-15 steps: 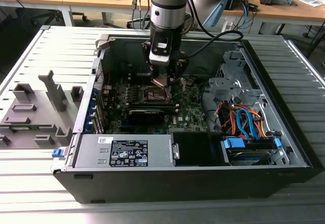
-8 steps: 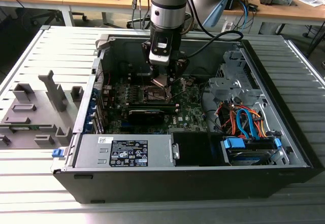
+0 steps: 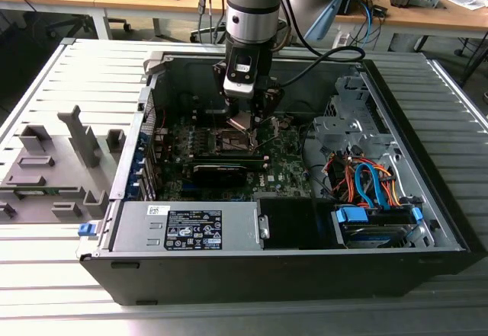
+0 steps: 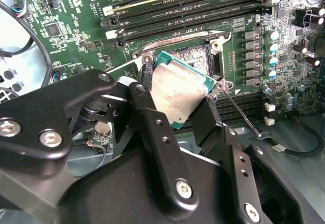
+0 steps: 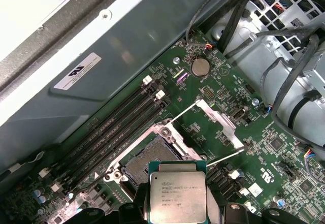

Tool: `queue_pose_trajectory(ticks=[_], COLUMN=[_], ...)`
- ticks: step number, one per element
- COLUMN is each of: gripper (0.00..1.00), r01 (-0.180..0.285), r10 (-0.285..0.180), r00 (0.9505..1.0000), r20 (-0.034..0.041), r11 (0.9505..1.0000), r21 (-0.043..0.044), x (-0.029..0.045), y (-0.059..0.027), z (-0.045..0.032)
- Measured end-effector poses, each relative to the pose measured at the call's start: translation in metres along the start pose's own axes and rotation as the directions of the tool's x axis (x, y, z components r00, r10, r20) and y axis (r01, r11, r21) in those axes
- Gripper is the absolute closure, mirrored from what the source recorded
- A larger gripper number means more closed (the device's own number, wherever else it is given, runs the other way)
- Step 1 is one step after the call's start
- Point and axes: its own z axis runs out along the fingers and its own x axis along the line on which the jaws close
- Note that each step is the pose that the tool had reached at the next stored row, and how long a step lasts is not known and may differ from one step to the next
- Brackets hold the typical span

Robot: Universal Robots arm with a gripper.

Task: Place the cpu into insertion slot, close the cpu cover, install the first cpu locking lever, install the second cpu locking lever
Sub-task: 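Place the cpu into insertion slot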

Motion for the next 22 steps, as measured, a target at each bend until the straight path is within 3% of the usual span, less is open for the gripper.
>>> queue_pose_trajectory(ticks=[22], gripper=[0.46], r01=[-0.027], r10=[0.027], r00=[0.9996], r20=[0.0026], r11=[0.9996], r21=[0.0039], x=[0.0], y=[0.0], z=[0.0004])
